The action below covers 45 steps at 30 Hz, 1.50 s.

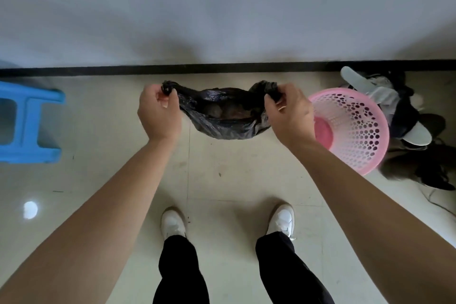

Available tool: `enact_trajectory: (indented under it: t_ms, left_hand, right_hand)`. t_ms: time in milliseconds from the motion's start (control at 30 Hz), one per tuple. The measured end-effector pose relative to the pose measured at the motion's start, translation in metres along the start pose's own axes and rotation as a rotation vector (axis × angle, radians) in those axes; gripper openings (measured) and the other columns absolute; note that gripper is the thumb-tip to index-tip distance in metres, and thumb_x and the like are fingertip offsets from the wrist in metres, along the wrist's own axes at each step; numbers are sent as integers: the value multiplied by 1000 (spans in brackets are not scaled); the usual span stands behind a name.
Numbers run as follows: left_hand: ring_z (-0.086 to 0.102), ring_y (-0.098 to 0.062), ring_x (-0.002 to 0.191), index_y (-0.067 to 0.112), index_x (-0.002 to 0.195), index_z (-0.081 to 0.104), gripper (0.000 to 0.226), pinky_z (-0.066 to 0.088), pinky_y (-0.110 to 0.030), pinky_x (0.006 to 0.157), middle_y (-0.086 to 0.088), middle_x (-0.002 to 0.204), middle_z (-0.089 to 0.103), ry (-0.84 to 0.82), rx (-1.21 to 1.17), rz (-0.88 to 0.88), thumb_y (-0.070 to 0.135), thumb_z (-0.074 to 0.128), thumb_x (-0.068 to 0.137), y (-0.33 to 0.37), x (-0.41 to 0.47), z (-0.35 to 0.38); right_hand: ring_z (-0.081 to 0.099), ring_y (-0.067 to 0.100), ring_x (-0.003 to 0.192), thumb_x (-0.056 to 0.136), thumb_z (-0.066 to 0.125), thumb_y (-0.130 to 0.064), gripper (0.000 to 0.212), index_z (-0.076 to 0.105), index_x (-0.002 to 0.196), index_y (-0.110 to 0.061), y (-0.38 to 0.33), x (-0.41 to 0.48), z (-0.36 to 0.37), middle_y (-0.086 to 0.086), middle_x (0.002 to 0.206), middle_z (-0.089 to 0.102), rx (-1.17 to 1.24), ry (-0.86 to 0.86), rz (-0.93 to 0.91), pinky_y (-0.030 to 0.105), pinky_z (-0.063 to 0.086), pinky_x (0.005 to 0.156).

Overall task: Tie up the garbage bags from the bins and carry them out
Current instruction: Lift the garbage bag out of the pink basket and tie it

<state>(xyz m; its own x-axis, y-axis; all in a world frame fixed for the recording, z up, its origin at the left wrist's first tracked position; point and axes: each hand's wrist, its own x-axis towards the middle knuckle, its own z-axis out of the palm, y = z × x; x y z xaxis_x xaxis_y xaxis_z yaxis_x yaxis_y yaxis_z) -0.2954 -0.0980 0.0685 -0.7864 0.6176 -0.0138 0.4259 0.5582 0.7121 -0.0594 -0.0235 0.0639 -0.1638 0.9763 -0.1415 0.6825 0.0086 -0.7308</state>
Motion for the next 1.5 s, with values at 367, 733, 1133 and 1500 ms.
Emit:
enact_trajectory:
  t_ms: [367,733,1133,1500]
  left_hand:
    - [59,-4,86,6,118,58,50,53,-29,86,5,97,63,23,-275,128,34,78,82,-87,29,72]
    - [15,-14,153,22,157,-12,142,21,-47,124,0,166,15,-591,-255,276,61,86,63,-182,50,184]
    - [66,-9,98,14,99,70,21,47,-31,103,2,99,73,-433,-833,45,33,63,96,-192,80,232]
    - [29,-13,51,7,117,63,26,43,-32,63,4,59,26,-730,-1094,-299,11,60,92,-232,67,206]
  right_hand:
    - [11,24,146,62,72,-77,129,8,155,-15,99,-23,139,17,156,14,21,155,266,43,4,122]
    - [47,14,133,85,56,-71,63,46,136,-36,161,42,229,-8,137,56,423,270,66,45,37,113]
    - [70,9,94,95,63,-35,29,61,116,-15,180,90,274,-2,101,73,717,338,-18,36,58,86]
    - [68,10,102,78,66,-66,53,65,115,-29,165,71,297,-9,108,73,268,-129,-68,36,54,91]
